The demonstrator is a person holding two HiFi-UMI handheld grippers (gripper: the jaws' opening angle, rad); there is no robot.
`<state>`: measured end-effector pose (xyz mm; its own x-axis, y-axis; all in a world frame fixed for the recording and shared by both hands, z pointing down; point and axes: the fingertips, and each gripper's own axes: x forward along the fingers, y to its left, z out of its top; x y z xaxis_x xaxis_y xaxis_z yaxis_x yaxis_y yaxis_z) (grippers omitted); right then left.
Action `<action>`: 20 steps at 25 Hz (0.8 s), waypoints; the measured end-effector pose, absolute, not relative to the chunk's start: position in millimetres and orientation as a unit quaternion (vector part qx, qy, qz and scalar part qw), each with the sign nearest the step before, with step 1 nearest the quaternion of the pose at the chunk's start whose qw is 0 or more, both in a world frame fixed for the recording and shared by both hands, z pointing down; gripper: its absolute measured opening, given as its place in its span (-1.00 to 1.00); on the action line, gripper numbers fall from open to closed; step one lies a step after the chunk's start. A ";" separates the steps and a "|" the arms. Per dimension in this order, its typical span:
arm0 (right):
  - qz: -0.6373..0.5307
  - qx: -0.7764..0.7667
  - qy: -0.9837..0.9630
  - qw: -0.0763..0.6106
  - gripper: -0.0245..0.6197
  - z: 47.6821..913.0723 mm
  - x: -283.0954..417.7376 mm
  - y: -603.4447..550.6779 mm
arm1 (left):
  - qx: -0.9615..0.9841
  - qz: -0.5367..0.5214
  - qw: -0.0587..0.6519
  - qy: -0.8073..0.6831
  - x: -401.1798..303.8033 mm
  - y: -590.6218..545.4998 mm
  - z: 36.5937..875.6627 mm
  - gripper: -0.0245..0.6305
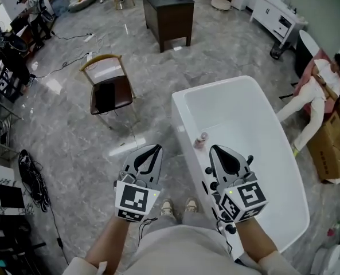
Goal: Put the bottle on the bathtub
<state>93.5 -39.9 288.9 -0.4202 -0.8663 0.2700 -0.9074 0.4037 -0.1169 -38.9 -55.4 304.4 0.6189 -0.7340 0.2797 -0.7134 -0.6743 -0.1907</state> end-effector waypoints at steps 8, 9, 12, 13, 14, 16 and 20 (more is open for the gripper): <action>0.118 0.518 -0.842 0.089 -0.83 274.2 88.8 5.6 | -0.903 -0.163 0.041 0.396 -42.1 -12.7 289.6 -0.86; 0.117 0.520 -0.841 0.091 -0.83 272.8 88.8 10.0 | -0.904 -0.163 0.040 0.392 -41.0 -6.5 289.0 -0.86; 0.115 0.525 -0.838 0.096 -0.83 271.2 88.6 21.6 | -0.908 -0.159 0.038 0.386 -38.3 11.6 284.6 -0.86; 0.114 0.526 -0.837 0.095 -0.83 271.2 88.7 24.6 | -0.909 -0.156 0.039 0.385 -38.1 15.9 283.4 -0.86; 0.113 0.527 -0.837 0.093 -0.83 271.1 89.3 26.7 | -0.910 -0.154 0.041 0.382 -37.8 18.6 282.9 -0.86; 0.112 0.530 -0.835 0.092 -0.83 270.0 92.0 29.1 | -0.912 -0.153 0.052 0.377 -36.4 20.4 282.7 -0.86; 0.114 0.531 -0.834 0.094 -0.83 267.5 95.2 31.4 | -0.914 -0.148 0.066 0.371 -31.0 19.8 275.3 -0.86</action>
<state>95.2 31.4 267.5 -0.4175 -0.8653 0.2773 -0.9080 0.4090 -0.0906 -31.0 19.8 275.3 0.6810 -0.6981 0.2211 -0.6594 -0.7159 -0.2295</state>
